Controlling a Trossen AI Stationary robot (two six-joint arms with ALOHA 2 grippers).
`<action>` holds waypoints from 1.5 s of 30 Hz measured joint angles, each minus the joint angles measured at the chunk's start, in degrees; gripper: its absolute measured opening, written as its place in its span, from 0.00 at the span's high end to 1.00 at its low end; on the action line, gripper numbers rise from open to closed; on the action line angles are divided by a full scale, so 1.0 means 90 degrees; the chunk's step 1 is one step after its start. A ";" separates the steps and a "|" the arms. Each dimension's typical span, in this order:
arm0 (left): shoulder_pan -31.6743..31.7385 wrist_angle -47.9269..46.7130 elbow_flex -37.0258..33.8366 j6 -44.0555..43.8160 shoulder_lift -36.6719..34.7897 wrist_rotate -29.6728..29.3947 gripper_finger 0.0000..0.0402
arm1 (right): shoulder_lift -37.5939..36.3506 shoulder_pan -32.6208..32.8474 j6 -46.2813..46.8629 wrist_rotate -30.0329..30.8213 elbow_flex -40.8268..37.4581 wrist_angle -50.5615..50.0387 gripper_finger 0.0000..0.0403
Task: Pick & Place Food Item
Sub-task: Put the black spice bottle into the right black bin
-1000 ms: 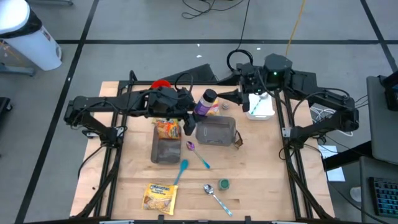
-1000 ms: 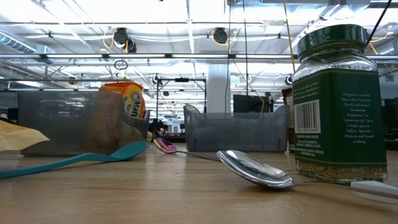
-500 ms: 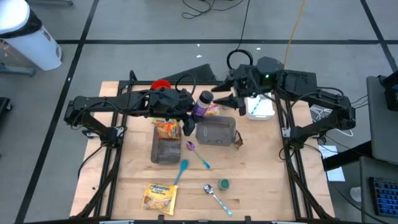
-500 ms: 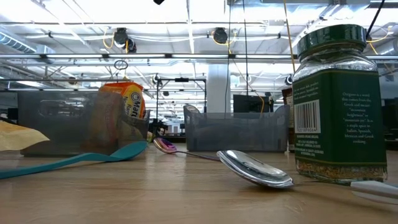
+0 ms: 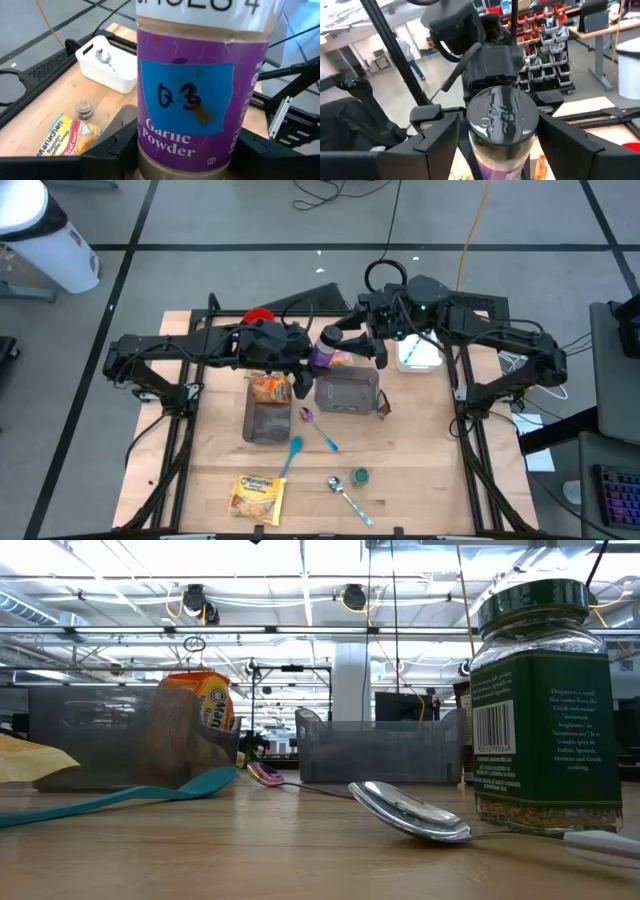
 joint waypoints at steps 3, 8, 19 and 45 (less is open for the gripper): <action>0.0000 -0.0013 -0.0001 0.0001 0.0007 0.0013 0.49 | 0.0062 0.0004 0.0045 -0.0015 0.0000 0.0058 0.37; -0.0032 -0.0048 -0.0007 -0.0076 0.0011 0.0057 0.48 | 0.0178 0.0003 0.0254 -0.0165 0.0000 0.0173 0.37; -0.0080 -0.0054 -0.0007 -0.0058 0.0012 0.0072 0.49 | 0.0214 0.0003 0.0281 -0.0347 0.0000 0.0184 0.43; -0.0074 -0.0036 -0.0007 0.0029 0.0010 0.0349 0.42 | 0.0214 0.0014 0.0421 -0.0517 0.0000 0.0171 0.51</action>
